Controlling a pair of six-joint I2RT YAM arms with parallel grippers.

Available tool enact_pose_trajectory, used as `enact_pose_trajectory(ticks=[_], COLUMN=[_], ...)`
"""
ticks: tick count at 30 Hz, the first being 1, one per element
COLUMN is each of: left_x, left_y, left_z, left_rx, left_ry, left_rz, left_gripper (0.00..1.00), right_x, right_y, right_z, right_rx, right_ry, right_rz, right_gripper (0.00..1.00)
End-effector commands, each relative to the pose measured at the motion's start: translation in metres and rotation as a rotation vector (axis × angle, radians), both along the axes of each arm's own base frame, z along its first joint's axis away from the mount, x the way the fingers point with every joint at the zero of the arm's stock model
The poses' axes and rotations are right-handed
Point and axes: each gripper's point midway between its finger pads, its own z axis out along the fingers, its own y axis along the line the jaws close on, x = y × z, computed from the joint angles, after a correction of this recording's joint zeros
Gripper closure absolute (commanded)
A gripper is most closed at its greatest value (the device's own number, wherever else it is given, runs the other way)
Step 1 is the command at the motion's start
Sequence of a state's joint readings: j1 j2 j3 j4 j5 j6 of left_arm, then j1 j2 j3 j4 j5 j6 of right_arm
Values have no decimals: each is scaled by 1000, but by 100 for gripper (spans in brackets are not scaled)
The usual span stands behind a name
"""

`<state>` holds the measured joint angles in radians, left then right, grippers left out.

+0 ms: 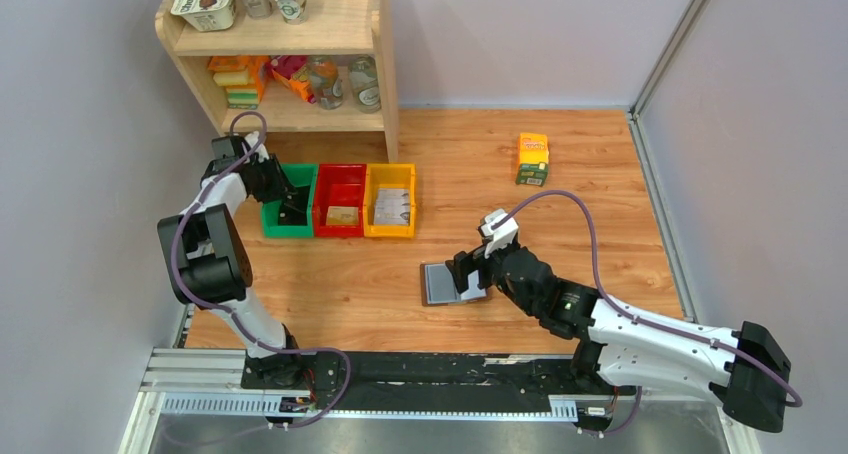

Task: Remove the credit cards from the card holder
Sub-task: Place the credit card in the storage box, then remove the credit card from the card holder.

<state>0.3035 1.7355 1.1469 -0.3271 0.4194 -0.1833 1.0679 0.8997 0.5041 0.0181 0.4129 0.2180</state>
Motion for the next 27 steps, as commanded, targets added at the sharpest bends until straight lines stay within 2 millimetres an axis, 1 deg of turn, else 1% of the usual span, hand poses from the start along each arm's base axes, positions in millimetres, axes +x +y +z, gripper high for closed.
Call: enact_pose_trajectory(ticks=[1, 3, 5, 6, 7, 9, 10, 11, 12, 13, 14, 15, 18, 19, 20, 21, 22, 23, 24, 25, 26, 27], left_x=[4, 0, -3, -4, -6, -12, -12, -17, -19, -23, -27, -33, -51, -61, -66, -78, -83, -95, -101, -111, -116, -126], left_y=[20, 28, 31, 31, 31, 30, 28, 26, 20, 10, 6, -6, -34, -50, -58, -79, -86, -102, -108, -125, -133, -147], left_z=[23, 31, 43, 53, 56, 77, 83, 94, 100, 111, 116, 126, 133, 131, 130, 124, 121, 115, 111, 104, 102, 96], left_rx=[103, 147, 175, 181, 184, 201, 204, 215, 220, 240, 247, 248, 228, 214, 218, 201, 200, 182, 176, 147, 144, 123], left_ry=[-29, -29, -44, -65, -70, -110, -122, -140, -147, -166, -172, -187, -187, -186, -184, -174, -170, -156, -145, -132, -128, -116], left_rz=[36, 63, 81, 87, 91, 110, 113, 119, 117, 109, 107, 102, 83, 51, 42, 2, -10, -33, -37, -65, -76, -99], left_gripper=[59, 55, 52, 51, 49, 46, 46, 45, 45, 44, 43, 43, 42, 41, 40, 39, 38, 38, 38, 37, 37, 37], right_x=[1, 1, 2, 2, 2, 3, 2, 2, 1, 2, 1, 0, -6, -7, -8, -10, -11, -13, -14, -16, -16, -18], right_y=[2, 0, -1, -2, -2, 0, -2, -2, -1, 1, 3, 6, 17, 20, 22, 24, 26, 29, 31, 34, 37, 38], right_z=[14, 16, 16, 17, 17, 19, 14, 10, 8, 8, 5, 2, -14, -20, -27, -32, -38, -44, -50, -57, -61, -67], right_rx=[59, 57, 53, 51, 52, 59, 32, 14, 2, -2, -18, -23, -48, -62, -79, -94, -114, -134, -151, -165, -174, -185], right_ry=[-15, -17, -16, -13, -10, -4, 17, 34, 48, 62, 81, 101, 176, 205, 233, 260, 289, 318, 346, 375, 398, 423], right_rz=[-6, -10, -16, -22, -21, -26, -29, -35, -37, -38, -36, -28, 2, 5, 5, 6, 6, 10, 13, 14, 12, 8], right_gripper=[0, 0, 0, 0, 0, 0, 0, 0, 0, 0, 0, 0, 0, 0, 0, 0, 1, 1, 2, 2, 3, 3])
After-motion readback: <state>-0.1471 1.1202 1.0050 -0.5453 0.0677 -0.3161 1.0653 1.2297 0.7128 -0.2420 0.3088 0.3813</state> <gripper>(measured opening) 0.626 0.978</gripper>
